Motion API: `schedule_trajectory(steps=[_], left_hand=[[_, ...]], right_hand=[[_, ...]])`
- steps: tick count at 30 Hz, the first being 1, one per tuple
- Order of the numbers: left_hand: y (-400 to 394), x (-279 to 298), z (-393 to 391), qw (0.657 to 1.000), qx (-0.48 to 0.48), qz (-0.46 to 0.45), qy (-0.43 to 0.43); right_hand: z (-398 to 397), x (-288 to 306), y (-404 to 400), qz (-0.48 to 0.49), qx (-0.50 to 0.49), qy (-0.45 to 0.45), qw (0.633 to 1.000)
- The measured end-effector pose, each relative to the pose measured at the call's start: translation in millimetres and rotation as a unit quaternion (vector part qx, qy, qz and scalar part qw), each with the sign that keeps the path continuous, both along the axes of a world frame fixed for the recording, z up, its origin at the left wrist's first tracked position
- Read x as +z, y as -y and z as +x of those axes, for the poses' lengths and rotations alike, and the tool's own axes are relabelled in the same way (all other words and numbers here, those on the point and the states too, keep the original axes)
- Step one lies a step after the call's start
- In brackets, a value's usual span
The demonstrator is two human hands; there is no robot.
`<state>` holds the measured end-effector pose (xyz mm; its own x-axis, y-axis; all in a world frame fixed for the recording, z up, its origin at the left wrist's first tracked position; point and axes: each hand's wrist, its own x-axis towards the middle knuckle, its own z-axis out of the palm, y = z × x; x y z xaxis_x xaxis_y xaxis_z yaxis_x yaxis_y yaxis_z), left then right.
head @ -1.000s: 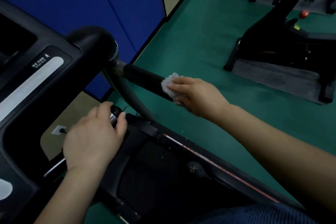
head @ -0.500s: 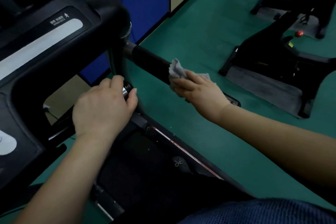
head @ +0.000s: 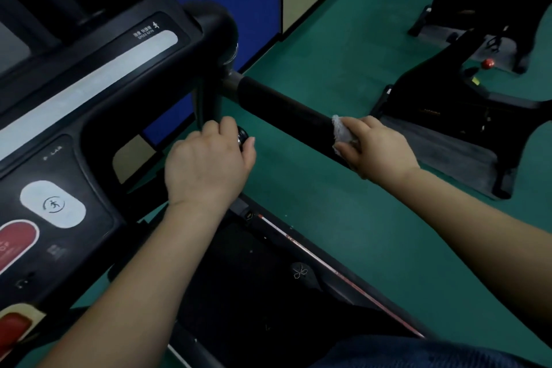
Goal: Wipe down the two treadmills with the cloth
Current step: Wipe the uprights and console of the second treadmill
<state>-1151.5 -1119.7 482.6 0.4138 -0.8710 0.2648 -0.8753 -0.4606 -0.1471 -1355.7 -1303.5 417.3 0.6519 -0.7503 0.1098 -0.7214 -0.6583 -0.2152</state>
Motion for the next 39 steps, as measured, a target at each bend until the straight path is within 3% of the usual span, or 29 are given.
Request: schedule_trajectory(steps=[7, 20, 29, 39], left_hand=[[0.7, -4.5, 1.6, 1.0, -0.003, -0.01, 0.023], [5.4, -3.1, -5.6, 0.995, 0.085, 0.009, 0.048], [9.0, -1.1, -8.4, 0.991, 0.124, 0.016, 0.038], [7.4, 4.4, -11.1, 0.991, 0.131, 0.03, 0.017]], right_hand=[[15.9, 7.6, 20.1, 0.085, 0.026, -0.013, 0.996], [-53.4, 10.2, 13.4, 0.095, 0.074, 0.029, 0.992], [-2.9, 8.0, 49.1, 0.267, 0.097, 0.052, 0.957], [9.1, 20.0, 53.6, 0.337, 0.101, 0.07, 0.933]])
